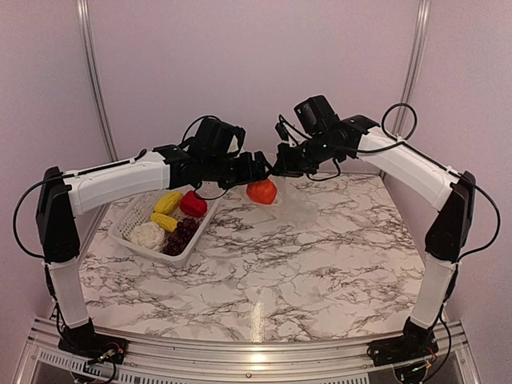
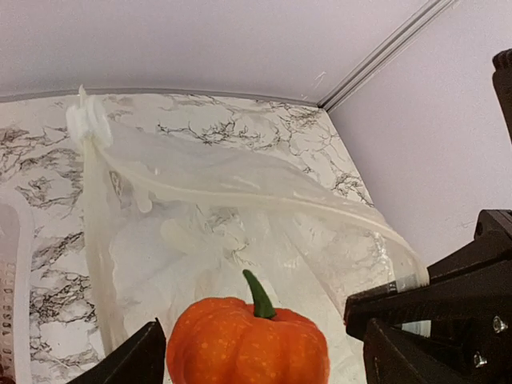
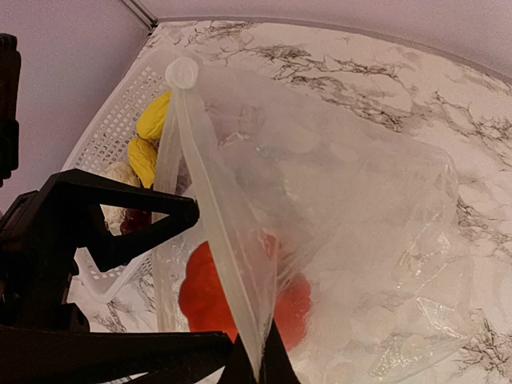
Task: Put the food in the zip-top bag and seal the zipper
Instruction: Place the fake vegetable in the zipper food storage bag, then adjust the zipper food storage bag at the center of the board.
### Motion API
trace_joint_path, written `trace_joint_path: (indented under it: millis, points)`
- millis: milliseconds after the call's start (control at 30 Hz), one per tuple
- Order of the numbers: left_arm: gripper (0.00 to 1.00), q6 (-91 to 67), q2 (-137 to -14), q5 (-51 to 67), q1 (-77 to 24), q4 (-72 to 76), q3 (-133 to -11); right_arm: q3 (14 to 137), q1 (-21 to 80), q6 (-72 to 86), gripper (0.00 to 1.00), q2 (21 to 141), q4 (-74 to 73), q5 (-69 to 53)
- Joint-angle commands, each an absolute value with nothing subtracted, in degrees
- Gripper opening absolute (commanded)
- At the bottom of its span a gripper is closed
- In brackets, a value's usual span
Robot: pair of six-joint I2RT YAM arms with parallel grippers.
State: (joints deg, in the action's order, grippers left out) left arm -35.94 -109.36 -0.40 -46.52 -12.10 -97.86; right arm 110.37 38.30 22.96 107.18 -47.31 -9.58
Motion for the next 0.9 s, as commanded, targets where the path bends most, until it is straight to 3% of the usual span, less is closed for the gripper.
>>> trace_joint_path:
  millis: [0,67,300,433,667,867]
  points:
    - [0.94,-36.1,-108.1,-3.1,-46.6,-11.8,-98.5,111.0,36.4,24.9,0.0,105.2,-46.5,-13.2]
    - [0.99,-35.3,-106.9,-2.4,-46.5,-10.5,-98.2,110.3,35.1,25.0,0.0,104.7,-46.5,-13.6]
    - [0.99,-32.2,-102.8,2.3,-46.5,-7.8,-99.6,107.7,32.7,24.8,0.0,103.1,-45.8,-13.3]
    - [0.99,-31.6,-98.1,-8.2,-45.7,-11.1,-96.9,108.6,31.4,23.8,0.0,102.6,-46.6,-11.2]
    - [0.99,-31.4,-89.7,-7.1,-40.4,-11.4,-86.3,111.5,26.5,20.1,0.0,101.6,-50.5,-3.9]
    - [0.99,-27.3,-87.9,-20.4,-38.8,-27.6,-86.9,116.1,26.0,16.4,0.0,102.6,-53.9,3.4]
